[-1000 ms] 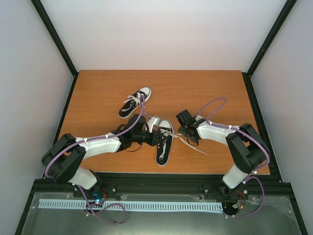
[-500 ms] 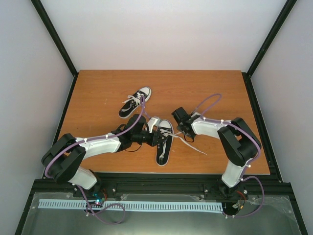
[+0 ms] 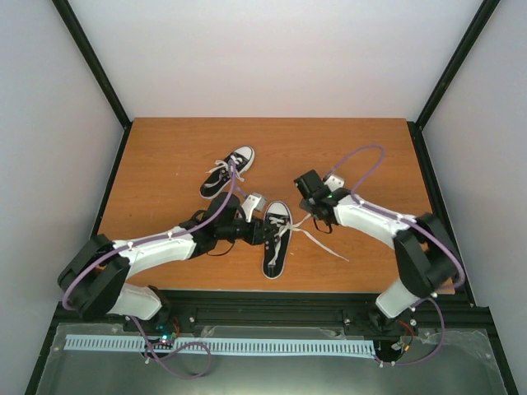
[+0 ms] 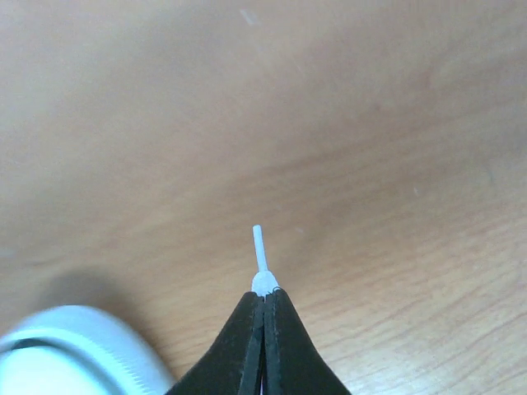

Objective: Tie the shoes
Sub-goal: Adjust the shoelace on the shoelace.

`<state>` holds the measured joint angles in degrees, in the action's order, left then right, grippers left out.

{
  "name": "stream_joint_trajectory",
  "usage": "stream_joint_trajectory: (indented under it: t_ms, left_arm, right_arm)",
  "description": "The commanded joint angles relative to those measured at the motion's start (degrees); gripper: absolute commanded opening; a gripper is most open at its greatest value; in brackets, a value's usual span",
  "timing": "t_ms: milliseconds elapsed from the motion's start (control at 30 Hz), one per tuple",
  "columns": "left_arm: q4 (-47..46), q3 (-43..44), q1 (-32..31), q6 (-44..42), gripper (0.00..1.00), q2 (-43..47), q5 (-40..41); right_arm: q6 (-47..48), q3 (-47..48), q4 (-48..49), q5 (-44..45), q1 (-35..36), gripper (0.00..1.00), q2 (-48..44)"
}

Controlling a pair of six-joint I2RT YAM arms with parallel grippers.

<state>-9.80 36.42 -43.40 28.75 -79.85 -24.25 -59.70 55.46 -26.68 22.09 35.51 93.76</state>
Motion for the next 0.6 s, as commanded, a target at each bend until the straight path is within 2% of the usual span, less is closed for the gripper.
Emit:
stream_joint_trajectory:
  t_ms: [0,67,200,367,567]
  left_arm:
    - [1.5,0.1,0.4,-1.5,0.51,4.7,3.1]
    - [2.5,0.9,0.7,-2.2,0.6,5.3,2.5]
    - [2.1,3.2,1.0,-3.3,0.66,3.0,-2.3]
    - [1.0,6.6,1.0,-5.2,0.68,-2.4,-6.8]
    - [-2.8,5.3,1.0,-1.8,0.64,-2.8,-2.3]
  right_arm:
    - [5.2,4.7,-0.1,4.8,0.3,0.03,-10.1]
    - [7.0,6.0,0.2,5.1,0.4,0.03,-13.0]
    - [10.4,9.2,1.5,3.4,0.4,0.03,-16.4]
    - [12.7,12.0,3.6,-1.3,0.4,0.03,-18.3]
    - [12.2,9.5,4.2,-1.2,0.7,0.03,-25.7]
